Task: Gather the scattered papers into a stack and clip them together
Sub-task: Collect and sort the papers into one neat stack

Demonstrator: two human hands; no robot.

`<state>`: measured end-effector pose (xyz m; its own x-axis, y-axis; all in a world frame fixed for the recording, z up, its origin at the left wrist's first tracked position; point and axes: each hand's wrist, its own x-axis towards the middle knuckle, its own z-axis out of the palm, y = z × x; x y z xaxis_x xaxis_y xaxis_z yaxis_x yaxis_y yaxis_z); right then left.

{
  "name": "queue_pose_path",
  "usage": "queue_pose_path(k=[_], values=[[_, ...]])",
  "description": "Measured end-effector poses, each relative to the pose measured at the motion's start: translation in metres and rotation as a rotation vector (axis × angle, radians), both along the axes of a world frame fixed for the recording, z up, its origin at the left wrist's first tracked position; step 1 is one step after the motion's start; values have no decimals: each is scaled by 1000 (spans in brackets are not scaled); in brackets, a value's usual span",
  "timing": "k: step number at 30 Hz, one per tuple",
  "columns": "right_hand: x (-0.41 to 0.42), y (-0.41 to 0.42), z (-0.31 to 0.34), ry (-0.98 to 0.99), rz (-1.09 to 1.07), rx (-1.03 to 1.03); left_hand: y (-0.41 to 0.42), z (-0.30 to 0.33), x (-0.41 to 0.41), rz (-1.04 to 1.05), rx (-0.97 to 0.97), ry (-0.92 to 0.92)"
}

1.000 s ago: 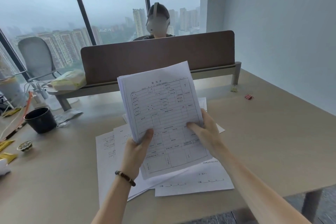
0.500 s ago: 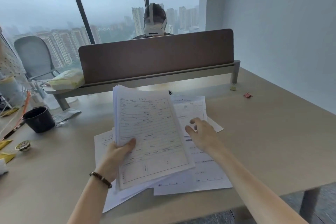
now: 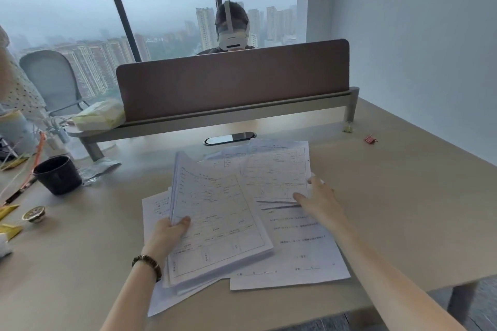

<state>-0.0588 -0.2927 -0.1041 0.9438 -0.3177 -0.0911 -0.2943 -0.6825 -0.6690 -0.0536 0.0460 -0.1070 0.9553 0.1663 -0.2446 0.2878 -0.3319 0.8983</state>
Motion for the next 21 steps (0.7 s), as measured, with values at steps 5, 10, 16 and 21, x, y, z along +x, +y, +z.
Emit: queue_pose_path(k=[5,10,16,21], values=[[10,-10,6,-69,-123,331,0,-1,0,-5,9,11],[13,-9,8,-115,-66,293,0,0,-1,9,-4,7],[13,-10,-2,-152,-97,115,1,-2,-3,4,-21,3],[8,-23,6,-132,-193,248,1,-4,-1,10,-2,5]])
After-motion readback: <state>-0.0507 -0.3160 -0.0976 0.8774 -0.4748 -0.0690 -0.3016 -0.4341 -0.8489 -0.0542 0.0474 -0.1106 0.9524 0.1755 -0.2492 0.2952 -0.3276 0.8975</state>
